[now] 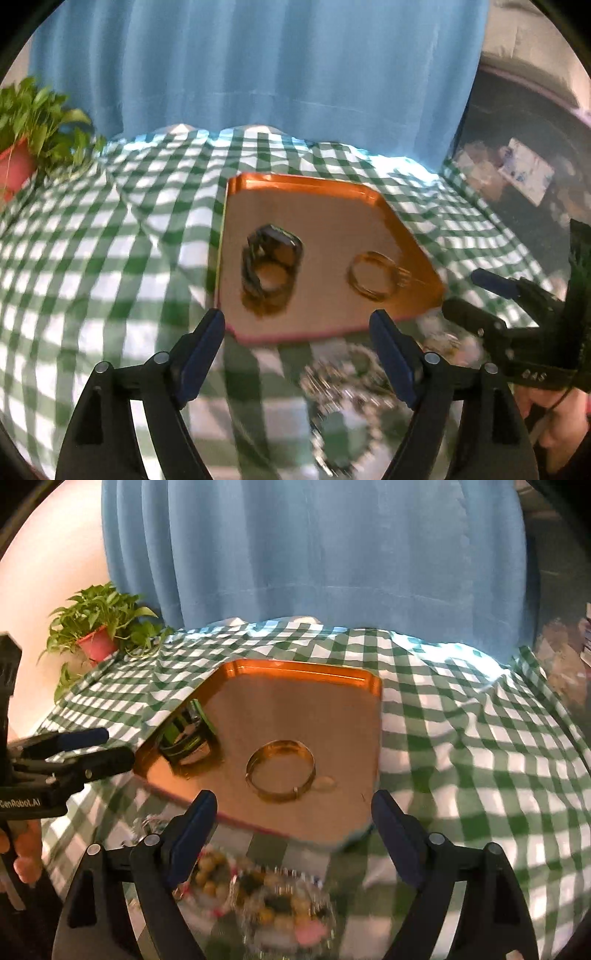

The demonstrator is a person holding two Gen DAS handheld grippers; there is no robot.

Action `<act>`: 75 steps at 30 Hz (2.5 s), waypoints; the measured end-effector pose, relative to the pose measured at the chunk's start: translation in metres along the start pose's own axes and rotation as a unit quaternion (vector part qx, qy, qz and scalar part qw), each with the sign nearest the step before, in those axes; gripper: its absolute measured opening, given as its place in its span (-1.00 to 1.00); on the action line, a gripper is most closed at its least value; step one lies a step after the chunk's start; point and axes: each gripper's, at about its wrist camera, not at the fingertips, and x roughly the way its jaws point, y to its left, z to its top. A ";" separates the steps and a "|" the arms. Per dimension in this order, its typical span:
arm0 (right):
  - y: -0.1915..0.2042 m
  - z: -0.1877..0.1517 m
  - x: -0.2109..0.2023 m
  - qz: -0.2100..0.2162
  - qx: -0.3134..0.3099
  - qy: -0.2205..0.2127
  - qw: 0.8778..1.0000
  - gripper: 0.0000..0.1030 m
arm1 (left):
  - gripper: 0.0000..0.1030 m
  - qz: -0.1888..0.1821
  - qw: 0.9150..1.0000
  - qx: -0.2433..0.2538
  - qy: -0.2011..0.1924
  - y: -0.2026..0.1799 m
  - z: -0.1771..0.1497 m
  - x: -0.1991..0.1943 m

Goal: Organize jewelry
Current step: 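Move both tools back over the remaining bracelets, then grasp black-and-white beaded bracelet with left tool while right tool grasps clear crystal bracelet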

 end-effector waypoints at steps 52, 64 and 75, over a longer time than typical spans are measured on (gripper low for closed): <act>0.030 -0.082 -0.011 0.114 -0.035 0.079 0.990 -0.68 | -0.76 0.017 0.993 0.099 0.064 -0.023 -0.088 -0.004; 0.029 -0.074 -0.015 0.087 -0.037 0.058 0.994 -0.87 | -0.85 -0.009 0.994 0.072 0.081 -0.019 -0.078 -0.010; 0.021 -0.073 -0.049 0.086 -0.013 0.013 0.996 -0.87 | -0.84 0.031 0.996 0.067 0.047 -0.039 -0.069 -0.048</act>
